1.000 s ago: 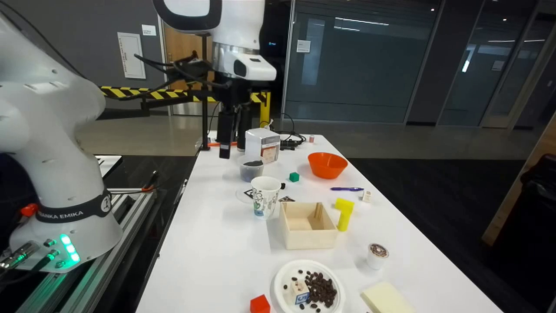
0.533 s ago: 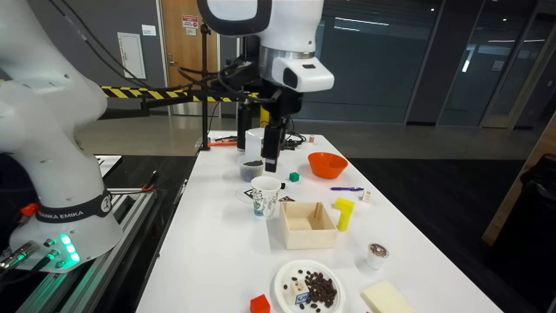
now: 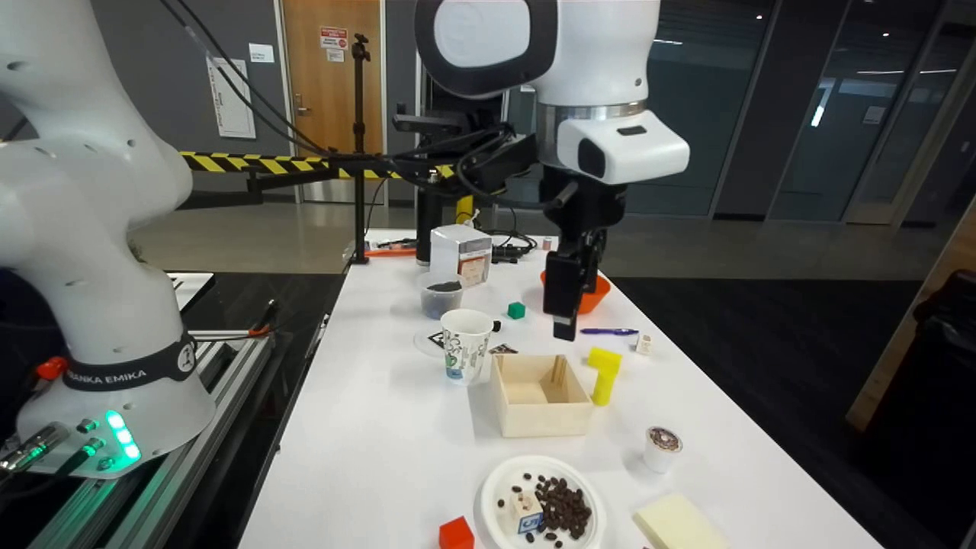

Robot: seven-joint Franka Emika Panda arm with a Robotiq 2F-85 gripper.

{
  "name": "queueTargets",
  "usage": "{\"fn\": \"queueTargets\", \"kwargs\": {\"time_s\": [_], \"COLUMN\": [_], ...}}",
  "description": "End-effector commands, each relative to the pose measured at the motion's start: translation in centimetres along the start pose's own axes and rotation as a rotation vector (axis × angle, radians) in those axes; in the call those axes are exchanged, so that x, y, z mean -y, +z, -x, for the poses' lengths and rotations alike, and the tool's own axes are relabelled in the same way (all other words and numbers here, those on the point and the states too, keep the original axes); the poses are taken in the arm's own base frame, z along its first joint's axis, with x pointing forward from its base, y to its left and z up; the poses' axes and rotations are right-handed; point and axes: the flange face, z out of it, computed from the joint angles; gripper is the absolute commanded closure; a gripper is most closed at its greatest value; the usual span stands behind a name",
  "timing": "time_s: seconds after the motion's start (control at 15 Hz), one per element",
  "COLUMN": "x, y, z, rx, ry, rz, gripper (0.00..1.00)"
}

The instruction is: Spread open the tissue on the table

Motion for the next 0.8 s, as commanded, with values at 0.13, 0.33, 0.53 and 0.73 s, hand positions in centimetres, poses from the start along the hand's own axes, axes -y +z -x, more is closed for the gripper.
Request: {"fn": "queueTargets", "kwargs": {"time_s": [0.13,0.33,0.53,0.73], "x": [-1.2,-2.6,-3.7,-4.7], "y": [1.1,1.9,2.5,2.9], "z": [-4.9,-7.1,-8.7,-10.6], "rx": [-0.032,-0.055,-0.028,-0.036], "ry": [0.223,0.35,0.413,0.411], "rz": [0.039,0.071,0.079,0.119], "gripper": [0.0,0.0,0.0,0.0]}}
